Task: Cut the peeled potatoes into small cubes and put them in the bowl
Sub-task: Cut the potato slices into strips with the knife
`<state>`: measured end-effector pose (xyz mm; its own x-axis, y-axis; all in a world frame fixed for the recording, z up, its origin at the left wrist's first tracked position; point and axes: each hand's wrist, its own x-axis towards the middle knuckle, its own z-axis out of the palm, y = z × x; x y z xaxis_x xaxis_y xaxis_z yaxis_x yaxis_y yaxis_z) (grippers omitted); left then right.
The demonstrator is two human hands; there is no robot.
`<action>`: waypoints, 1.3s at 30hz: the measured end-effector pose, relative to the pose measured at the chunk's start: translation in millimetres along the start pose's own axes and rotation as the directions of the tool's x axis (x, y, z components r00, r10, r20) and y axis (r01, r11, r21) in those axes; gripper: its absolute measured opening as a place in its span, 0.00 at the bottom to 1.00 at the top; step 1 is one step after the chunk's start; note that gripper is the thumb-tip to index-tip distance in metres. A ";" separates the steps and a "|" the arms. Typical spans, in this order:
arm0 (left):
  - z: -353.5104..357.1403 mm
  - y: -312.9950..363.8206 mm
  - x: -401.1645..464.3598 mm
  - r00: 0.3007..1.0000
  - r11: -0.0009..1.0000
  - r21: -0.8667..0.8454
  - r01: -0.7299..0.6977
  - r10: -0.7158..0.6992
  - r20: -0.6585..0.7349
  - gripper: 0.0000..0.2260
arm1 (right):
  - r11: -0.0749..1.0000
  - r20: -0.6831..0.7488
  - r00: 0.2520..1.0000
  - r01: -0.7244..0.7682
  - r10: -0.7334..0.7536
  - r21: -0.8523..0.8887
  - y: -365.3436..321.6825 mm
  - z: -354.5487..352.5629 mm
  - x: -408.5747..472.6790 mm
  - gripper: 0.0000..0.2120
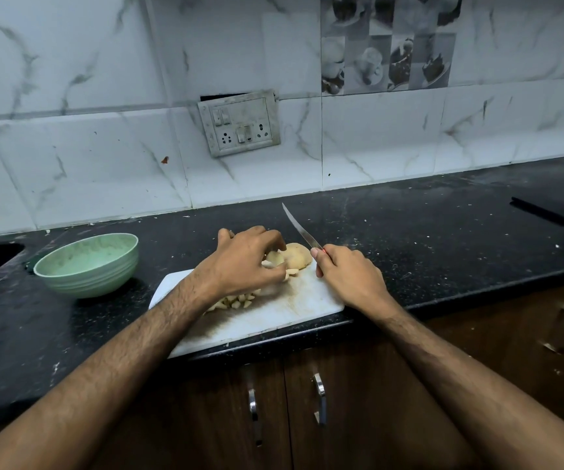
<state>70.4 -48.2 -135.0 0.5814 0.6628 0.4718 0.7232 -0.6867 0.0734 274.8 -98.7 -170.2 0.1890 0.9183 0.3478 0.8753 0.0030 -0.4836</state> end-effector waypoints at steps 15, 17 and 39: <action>22.5 18.0 -34.3 0.970 0.965 -0.106 -0.240 0.233 -0.076 0.18 | 0.999 0.012 1.000 -0.013 0.013 0.046 -3.9 -6.6 -4.3 0.21; 19.4 13.7 -38.3 0.969 0.961 -0.132 -0.245 0.239 -0.058 0.16 | 0.996 0.059 0.998 -0.012 0.007 0.093 -3.9 -10.9 -3.8 0.21; 24.3 10.9 -31.8 0.988 0.986 -0.107 -0.125 0.114 -0.103 0.09 | 0.851 0.331 0.944 0.174 -0.001 -0.495 -36.7 -79.2 -88.4 0.18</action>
<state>68.8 -69.5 -170.5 0.6184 0.5458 0.5654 0.6007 -0.7922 0.1077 261.2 -211.4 -119.6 0.0302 0.9976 0.0626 0.9984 -0.0332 0.0467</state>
